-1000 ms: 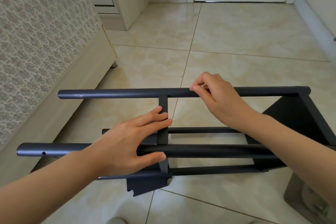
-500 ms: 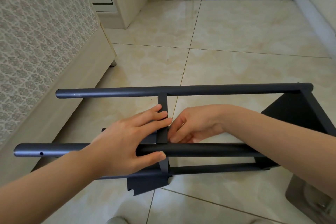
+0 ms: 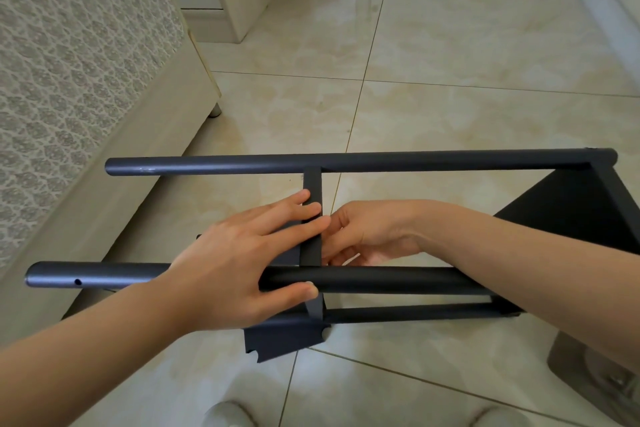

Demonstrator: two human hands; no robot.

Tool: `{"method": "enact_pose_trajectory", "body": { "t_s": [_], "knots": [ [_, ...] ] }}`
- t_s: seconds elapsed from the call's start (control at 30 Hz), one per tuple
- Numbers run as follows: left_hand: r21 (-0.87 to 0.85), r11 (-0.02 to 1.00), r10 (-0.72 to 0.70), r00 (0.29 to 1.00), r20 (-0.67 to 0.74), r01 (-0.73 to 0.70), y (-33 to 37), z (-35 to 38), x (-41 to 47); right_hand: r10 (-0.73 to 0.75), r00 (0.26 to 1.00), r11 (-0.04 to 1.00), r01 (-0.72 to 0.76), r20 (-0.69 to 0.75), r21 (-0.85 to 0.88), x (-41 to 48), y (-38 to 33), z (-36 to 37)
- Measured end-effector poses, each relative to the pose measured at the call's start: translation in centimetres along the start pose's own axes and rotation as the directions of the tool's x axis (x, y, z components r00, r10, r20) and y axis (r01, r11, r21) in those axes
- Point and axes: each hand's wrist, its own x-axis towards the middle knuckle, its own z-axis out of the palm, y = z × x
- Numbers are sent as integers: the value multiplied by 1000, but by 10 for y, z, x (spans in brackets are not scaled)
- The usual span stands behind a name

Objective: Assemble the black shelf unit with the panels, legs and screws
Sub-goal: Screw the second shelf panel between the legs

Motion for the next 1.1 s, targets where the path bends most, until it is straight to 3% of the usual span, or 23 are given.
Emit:
{"method": "enact_pose_trajectory", "body": {
  "t_s": [1.1],
  "knots": [
    [-15,1000,3,1000,11,-3,0,0,0,64,996,998,-63,66,-18,0,3,3]
  ]
}}
